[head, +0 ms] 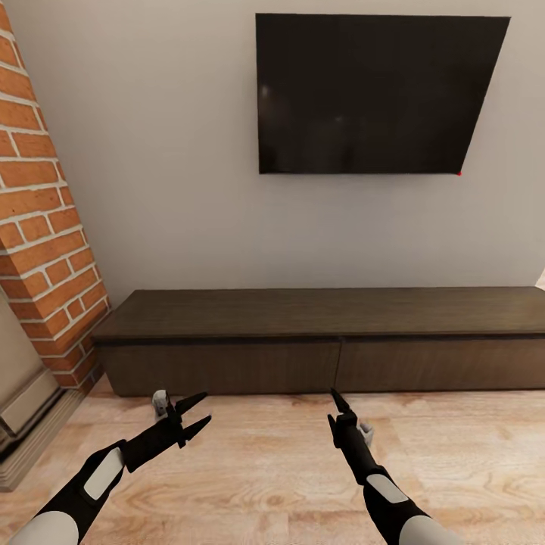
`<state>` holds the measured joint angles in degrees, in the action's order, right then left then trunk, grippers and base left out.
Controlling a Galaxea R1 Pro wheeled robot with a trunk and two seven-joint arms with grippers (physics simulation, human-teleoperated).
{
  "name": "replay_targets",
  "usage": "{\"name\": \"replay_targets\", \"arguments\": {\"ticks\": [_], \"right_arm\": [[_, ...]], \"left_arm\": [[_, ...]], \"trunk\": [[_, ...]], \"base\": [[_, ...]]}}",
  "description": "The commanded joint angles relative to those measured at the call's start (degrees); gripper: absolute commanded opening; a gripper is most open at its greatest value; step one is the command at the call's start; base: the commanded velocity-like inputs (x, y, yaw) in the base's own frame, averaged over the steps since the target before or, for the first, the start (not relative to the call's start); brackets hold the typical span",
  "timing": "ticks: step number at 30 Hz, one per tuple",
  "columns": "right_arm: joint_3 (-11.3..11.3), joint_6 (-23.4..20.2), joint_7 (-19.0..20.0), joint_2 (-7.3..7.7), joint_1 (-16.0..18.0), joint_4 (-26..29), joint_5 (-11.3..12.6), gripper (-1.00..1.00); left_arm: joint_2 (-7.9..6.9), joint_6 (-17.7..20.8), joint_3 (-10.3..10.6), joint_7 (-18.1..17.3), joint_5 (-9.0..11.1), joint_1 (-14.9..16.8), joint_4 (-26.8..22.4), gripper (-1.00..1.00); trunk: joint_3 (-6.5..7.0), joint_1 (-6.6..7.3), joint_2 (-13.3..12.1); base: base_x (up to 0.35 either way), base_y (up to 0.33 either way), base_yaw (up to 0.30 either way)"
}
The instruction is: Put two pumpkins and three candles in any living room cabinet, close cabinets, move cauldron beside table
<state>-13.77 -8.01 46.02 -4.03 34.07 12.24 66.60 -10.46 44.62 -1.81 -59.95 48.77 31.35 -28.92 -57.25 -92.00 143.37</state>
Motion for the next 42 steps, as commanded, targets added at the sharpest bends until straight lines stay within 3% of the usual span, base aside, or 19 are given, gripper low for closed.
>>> {"name": "replay_targets", "arguments": {"ticks": [1, 21, 24, 30, 42], "right_arm": [[-0.22, -0.60, 0.17, 0.00, 0.03, -0.01, 0.45, 1.00], [-0.47, -0.72, 0.30, 0.07, 0.03, 0.15, 0.47, 1.00], [-0.47, -0.74, 0.30, 0.07, 0.03, 0.15, 0.47, 1.00], [-0.47, -0.78, 0.37, 0.07, 0.03, 0.20, 0.46, 1.00], [-0.55, -0.82, 1.54, 0.07, 0.03, 0.15, 0.55, 1.00]], "left_arm": [[0.00, 0.36, -0.03, -0.05, 0.19, 0.03, 0.01, 1.00], [0.06, 0.33, -0.02, -0.01, 0.19, 0.03, 0.00, 1.00], [0.05, 0.35, -0.03, -0.01, 0.19, 0.03, 0.00, 1.00], [0.08, 0.36, 0.01, -0.01, 0.11, 0.03, 0.00, 1.00], [0.00, 0.31, 0.05, -0.08, 0.11, 0.03, -0.02, 1.00]], "trunk": [[-0.28, -0.01, 0.04], [-4.71, -0.53, 0.31], [-4.71, -0.53, 0.31], [-6.04, -0.68, 0.39], [-6.04, -0.68, 0.39]], "base": [[0.000, 0.000, 0.000], [0.000, 0.000, 0.000], [0.000, 0.000, 0.000], [0.000, 0.000, 0.000], [0.074, 0.000, 0.000]]}}
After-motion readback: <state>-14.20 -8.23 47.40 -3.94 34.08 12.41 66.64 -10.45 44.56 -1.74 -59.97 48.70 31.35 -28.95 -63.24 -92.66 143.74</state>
